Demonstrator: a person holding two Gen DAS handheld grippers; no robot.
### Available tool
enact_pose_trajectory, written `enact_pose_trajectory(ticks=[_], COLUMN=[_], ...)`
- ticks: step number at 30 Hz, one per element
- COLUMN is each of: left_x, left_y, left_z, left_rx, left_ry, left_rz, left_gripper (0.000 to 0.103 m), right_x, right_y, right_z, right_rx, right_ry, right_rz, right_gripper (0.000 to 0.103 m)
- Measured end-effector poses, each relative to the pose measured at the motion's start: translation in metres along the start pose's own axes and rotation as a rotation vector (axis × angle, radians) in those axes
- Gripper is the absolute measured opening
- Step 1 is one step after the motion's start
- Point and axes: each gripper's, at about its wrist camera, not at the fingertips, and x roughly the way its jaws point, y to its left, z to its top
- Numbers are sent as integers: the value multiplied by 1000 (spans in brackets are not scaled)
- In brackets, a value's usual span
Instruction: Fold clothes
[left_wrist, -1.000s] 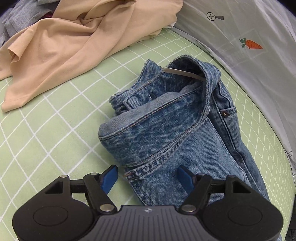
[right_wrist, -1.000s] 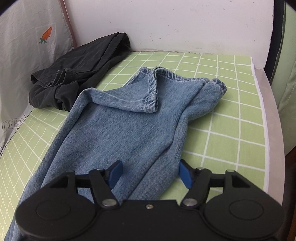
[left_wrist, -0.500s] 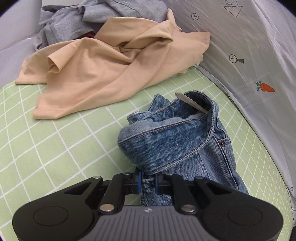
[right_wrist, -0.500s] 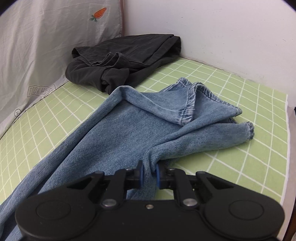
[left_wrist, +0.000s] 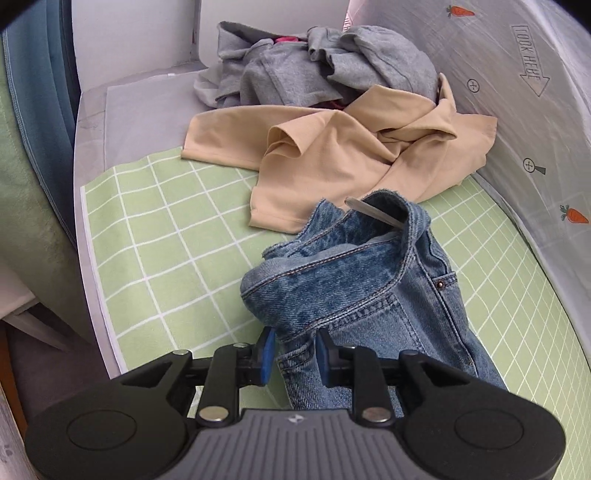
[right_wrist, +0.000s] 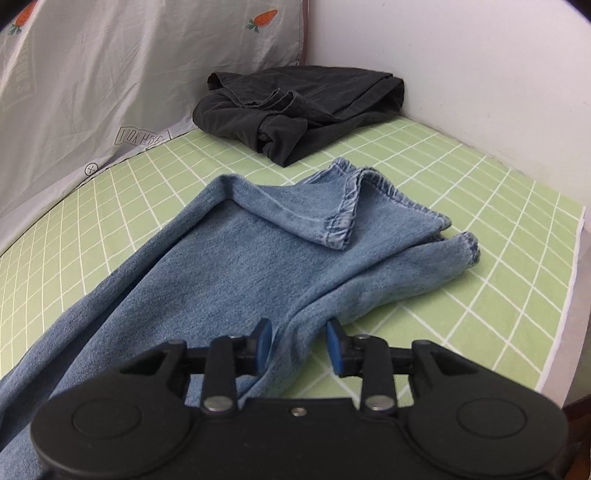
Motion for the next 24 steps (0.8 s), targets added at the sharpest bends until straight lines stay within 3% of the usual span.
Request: enact_pose_trajectory(ticks=[1,5,7,10,14,20,24], left_x=[-5,-19,-24,-29,-32,-18,2], left_y=[-9,-57,-83,-121,-169,-225,-257], left_z=[0,-12,-29,-63,-119,-168,-173], left_rx=[40,210,282,406,614,762,796], left_ry=[-22,-62,-49,-8,64,174,210], left_rz=[-11,-101,-152,-217,-287,-309,-305], left_gripper=[38,43,49,59,61,64,64], right_x=[-4,-11,-10,-2,10,37,68], right_y=[0,2,0,-7,-18,-24,-23], right_z=[3,12,15,16,13,26,42], right_rx=[-26,-151,-201,-250,-304,-398,-427], right_ry=[-33,-133,-143,-111,-61,-42,20], right_rz=[-12,-41,-21,22,82,107,117], right_gripper=[47,67,66,53,29,28,28])
